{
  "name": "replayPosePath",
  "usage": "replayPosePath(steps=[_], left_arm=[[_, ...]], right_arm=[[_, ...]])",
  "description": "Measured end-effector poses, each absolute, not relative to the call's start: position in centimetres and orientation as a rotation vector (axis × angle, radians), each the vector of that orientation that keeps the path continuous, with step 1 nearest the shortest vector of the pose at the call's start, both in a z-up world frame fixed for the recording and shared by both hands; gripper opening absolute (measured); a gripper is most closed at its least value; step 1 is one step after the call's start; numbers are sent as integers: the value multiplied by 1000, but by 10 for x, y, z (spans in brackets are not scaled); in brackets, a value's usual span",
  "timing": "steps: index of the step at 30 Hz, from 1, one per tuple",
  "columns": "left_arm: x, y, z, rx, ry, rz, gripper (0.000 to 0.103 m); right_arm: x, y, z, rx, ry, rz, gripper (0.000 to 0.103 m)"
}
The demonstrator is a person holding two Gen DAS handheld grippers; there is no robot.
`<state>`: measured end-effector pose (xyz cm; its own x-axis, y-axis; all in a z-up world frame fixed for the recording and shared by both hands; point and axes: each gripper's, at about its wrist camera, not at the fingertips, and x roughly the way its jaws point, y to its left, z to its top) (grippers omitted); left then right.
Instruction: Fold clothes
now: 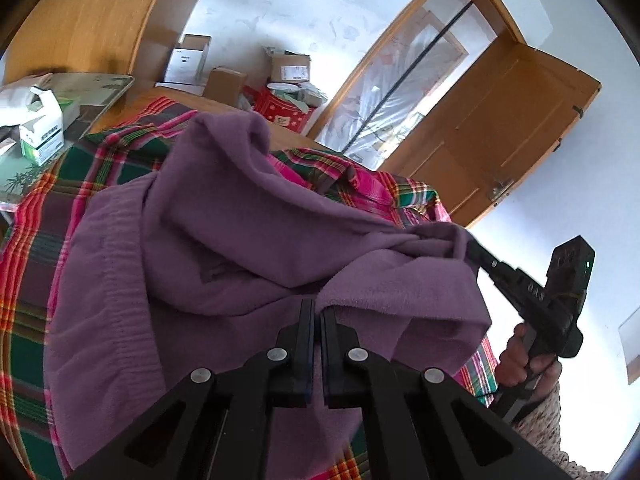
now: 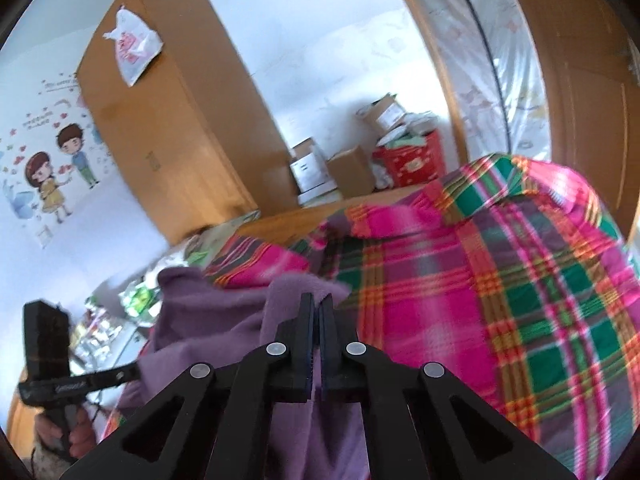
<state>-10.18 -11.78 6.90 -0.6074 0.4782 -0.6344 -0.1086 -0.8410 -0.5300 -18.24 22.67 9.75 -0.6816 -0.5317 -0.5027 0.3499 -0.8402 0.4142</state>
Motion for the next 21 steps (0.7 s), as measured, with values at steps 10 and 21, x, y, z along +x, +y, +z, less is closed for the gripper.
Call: replayPosePath(steps=[10, 21], left_arm=[[-101, -122, 56, -1214, -685, 2451, 2], [-97, -133, 51, -1229, -740, 2489, 2]], right_arm=[[-197, 236, 88, 895, -375, -2528, 3], [-247, 244, 80, 922, -353, -2640, 3]])
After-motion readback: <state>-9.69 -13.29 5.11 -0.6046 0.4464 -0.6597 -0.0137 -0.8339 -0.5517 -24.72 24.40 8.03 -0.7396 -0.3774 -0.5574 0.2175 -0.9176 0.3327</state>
